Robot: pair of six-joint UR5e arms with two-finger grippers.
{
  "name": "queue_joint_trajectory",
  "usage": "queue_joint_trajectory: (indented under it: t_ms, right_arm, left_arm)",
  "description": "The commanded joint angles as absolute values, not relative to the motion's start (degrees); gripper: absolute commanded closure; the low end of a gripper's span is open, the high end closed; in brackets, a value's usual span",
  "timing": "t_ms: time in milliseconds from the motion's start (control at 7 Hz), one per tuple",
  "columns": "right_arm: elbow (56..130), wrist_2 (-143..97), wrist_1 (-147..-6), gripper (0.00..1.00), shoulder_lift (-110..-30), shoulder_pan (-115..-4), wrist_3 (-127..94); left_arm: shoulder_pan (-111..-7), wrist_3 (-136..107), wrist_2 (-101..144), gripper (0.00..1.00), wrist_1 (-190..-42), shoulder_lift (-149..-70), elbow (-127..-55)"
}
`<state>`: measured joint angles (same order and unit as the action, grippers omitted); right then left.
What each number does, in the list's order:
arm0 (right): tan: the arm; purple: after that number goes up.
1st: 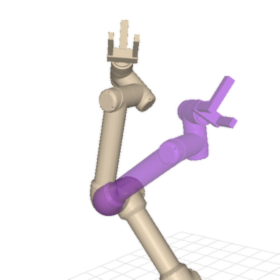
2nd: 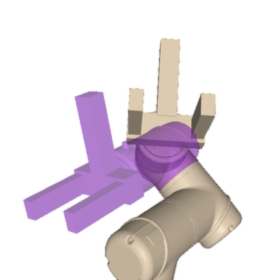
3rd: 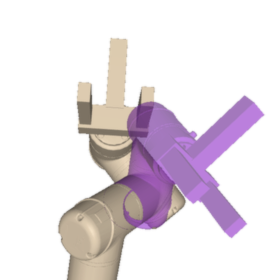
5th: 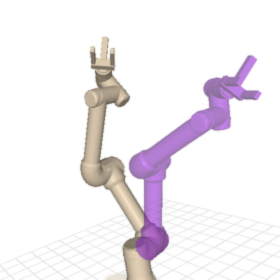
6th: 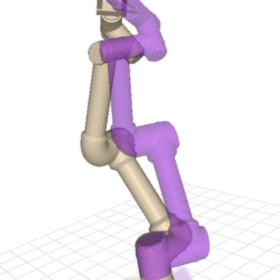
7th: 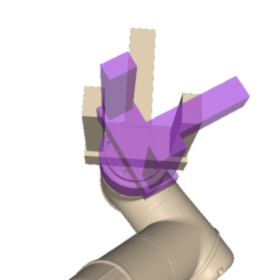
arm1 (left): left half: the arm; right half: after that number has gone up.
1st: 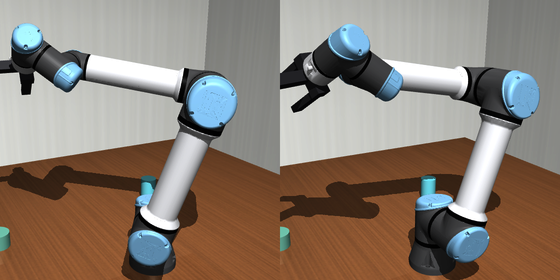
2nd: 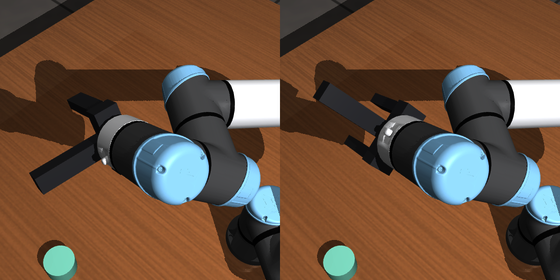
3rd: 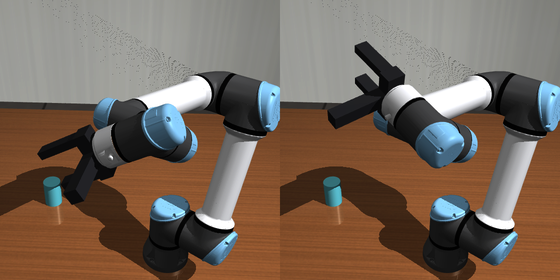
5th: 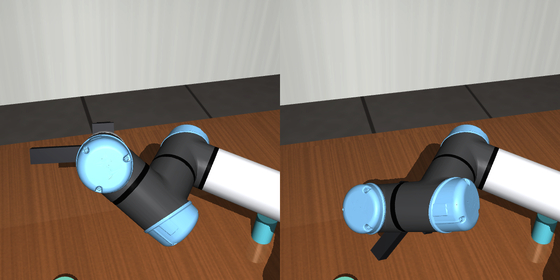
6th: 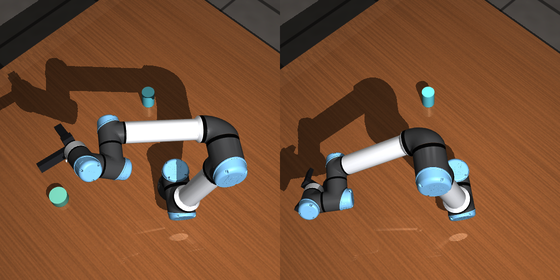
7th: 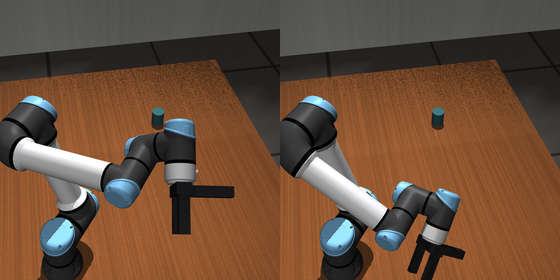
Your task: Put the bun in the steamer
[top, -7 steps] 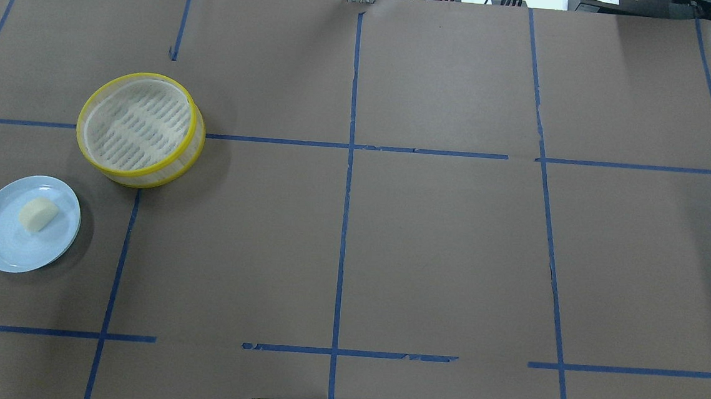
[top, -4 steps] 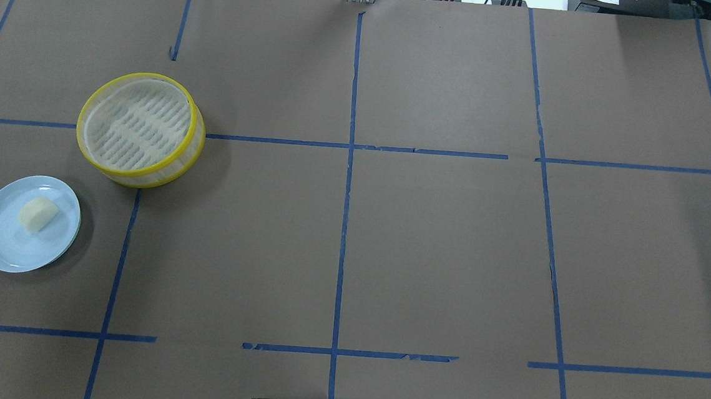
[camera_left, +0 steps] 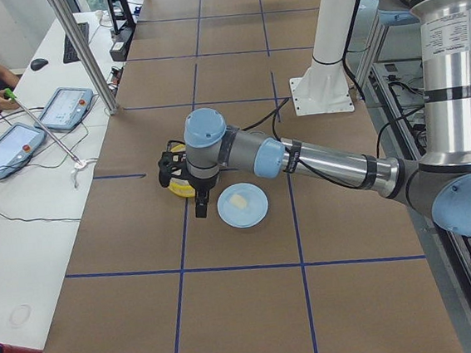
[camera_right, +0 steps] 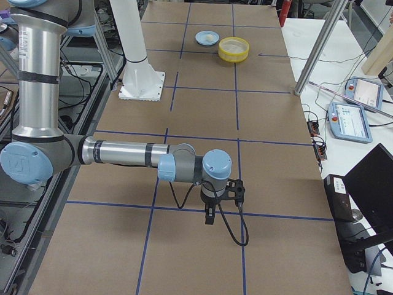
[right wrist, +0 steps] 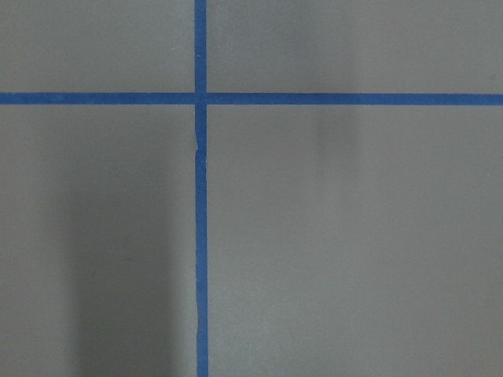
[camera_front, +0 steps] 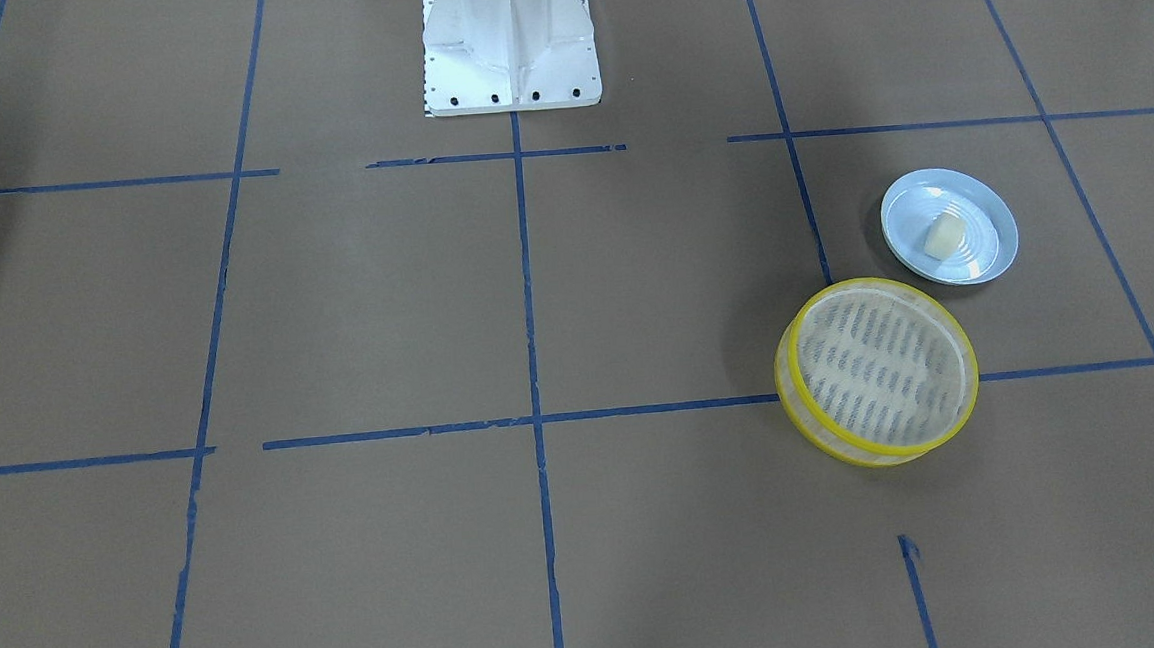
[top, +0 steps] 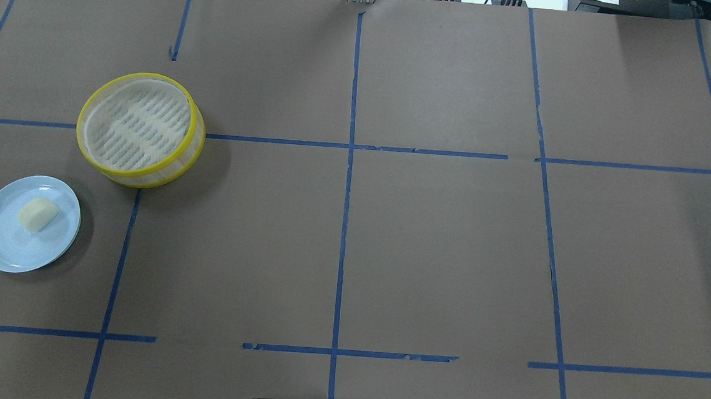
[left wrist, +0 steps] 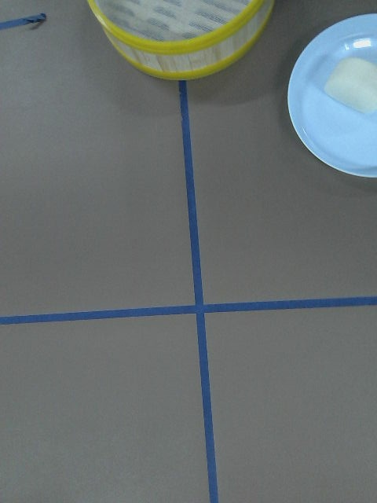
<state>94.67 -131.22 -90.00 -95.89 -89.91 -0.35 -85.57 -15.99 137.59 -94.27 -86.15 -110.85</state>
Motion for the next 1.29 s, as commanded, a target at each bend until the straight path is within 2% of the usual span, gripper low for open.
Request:
queue_joint_trajectory:
  t_ms: [0, 429, 857, 1143]
  right_arm:
    - [94.7, -131.2, -90.0, 0.00, -95.9, -89.9, -0.4]
    - [94.7, -131.2, -90.0, 0.00, -95.9, -89.9, -0.4]
    - [94.7, -131.2, -90.0, 0.00, -95.9, -89.9, -0.4]
    - [94.7, -131.2, -90.0, 0.00, -95.9, -89.9, -0.4]
  left_arm:
    - [-81.1, -21.1, 136.7, 0.00, -94.4, -85.7, -114.2]
    - [-67.3, -35.4, 130.0, 0.00, -96.6, -83.2, -120.7]
    - [-58.0, -48.6, 125.5, 0.00, -118.1, -76.2, -115.3]
    - [-51.1, -53.8, 120.5, 0.00, -122.9, -76.3, -111.4]
